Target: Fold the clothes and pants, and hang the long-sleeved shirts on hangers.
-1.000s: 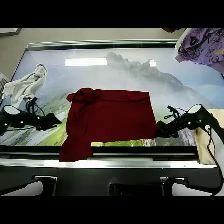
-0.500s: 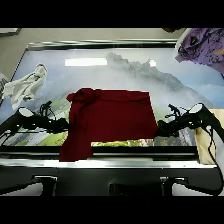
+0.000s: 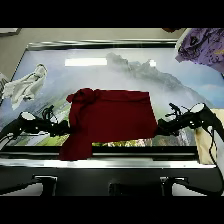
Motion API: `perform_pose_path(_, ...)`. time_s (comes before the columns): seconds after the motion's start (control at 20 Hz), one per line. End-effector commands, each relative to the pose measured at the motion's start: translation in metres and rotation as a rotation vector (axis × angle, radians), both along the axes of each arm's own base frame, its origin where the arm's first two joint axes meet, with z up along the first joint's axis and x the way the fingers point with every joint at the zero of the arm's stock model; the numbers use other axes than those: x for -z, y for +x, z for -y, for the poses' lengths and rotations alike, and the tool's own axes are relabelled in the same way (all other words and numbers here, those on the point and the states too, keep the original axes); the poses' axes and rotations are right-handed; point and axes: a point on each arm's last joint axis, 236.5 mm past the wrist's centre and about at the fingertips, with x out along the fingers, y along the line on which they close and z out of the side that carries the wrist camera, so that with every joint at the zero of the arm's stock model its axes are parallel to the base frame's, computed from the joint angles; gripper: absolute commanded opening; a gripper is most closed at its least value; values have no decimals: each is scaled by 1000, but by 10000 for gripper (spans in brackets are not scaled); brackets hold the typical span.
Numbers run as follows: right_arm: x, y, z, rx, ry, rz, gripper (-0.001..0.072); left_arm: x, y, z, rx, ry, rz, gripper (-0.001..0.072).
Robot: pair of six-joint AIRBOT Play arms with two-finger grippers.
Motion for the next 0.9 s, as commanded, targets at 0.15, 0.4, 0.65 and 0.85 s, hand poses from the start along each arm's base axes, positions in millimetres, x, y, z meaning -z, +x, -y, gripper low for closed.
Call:
perform_pose_path(0.15, -108, 86, -24, 59, 141, 401, 26, -87, 78, -7, -19, 12, 287, 16)
perform_pose_path(0.4, -317, 134, -9, -21, 1, 938, 26, -298, 135, -54, -23, 285, 764, 16)
perform_pose_path(0.65, -493, 42, 3, 23, -277, 1383, 26, -492, 48, -103, -263, 552, 1133, 16)
perform_pose_path(0.85, -564, -49, 20, 183, -462, 1615, 26, -547, -44, -122, -457, 613, 1248, 16)
